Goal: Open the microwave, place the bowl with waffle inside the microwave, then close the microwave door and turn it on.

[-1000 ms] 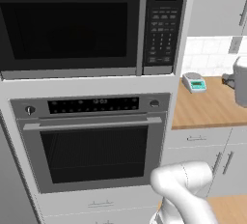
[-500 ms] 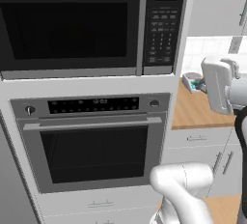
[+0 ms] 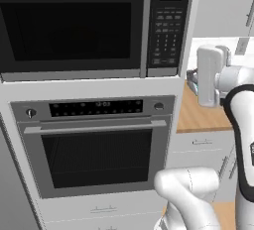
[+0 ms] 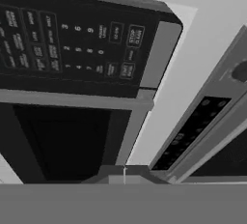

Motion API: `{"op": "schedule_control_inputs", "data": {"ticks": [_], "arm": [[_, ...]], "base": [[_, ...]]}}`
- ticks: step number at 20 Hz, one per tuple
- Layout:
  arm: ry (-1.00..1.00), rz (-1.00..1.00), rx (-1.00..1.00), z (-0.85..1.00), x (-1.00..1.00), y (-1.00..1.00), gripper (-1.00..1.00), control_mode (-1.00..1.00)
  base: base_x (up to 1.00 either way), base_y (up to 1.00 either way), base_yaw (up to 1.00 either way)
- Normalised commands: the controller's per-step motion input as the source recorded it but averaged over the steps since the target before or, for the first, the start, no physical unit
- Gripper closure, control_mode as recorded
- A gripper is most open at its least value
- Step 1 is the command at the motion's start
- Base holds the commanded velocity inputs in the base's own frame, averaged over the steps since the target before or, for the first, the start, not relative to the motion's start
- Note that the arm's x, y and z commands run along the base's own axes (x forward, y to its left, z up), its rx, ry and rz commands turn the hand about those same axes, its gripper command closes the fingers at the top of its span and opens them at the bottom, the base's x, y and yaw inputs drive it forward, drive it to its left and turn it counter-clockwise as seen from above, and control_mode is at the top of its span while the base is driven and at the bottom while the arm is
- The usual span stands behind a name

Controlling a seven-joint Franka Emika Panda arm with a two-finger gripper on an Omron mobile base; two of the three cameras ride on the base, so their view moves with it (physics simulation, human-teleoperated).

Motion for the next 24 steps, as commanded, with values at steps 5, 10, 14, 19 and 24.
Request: {"op": "schedule_control_inputs", "data": {"ticks": [5, 10, 14, 19, 24], "arm": [[0.06, -0.03, 0.12, 0.0, 0.36, 0.57, 1.0, -1.0], [0.05, -0.07, 0.13, 0.0, 0.64, -0.02, 1.0, -1.0], [0.09, -0.07, 0.12, 0.0, 0.68, -0.19, 1.0, -1.0], [0.02, -0.03, 0.03, -0.05, 0.54, 0.0, 1.0, -1.0], [0.0, -0.03, 0.0, -0.2, 0.57, 0.0, 1.0, -1.0]], "base": [[0.0, 0.0, 0.0], [0.0, 0.0, 0.0], [0.0, 0.0, 0.0], [0.0, 0.0, 0.0], [0.0, 0.0, 0.0]]}}
